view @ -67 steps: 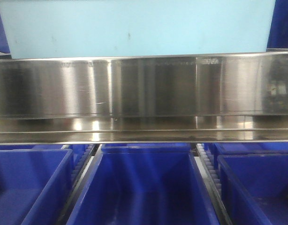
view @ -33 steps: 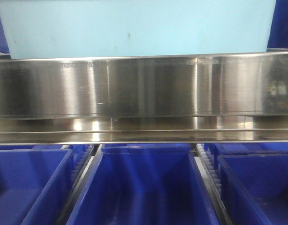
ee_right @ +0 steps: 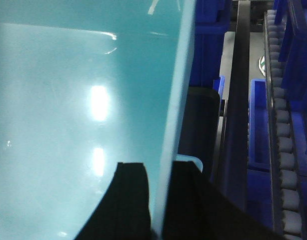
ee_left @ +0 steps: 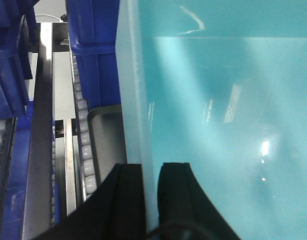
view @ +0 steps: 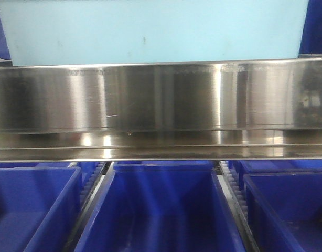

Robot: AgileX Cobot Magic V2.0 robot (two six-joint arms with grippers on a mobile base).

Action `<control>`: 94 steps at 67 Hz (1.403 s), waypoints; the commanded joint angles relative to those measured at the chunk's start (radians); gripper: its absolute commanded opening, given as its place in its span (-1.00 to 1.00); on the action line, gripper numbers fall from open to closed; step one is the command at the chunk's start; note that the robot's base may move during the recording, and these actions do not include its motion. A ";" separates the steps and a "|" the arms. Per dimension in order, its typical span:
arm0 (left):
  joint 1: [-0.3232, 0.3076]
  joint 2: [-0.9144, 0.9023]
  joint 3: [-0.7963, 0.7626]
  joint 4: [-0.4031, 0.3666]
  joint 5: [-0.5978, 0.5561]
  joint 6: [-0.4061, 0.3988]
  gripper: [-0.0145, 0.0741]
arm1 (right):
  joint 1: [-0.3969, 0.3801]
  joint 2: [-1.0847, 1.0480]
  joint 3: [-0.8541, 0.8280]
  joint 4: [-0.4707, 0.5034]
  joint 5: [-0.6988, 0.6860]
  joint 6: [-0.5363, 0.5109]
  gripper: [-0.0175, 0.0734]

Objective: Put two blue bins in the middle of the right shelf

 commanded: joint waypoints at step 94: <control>-0.002 -0.006 0.107 -0.023 0.083 0.006 -0.92 | -0.004 -0.016 0.069 -0.004 0.019 -0.021 -0.95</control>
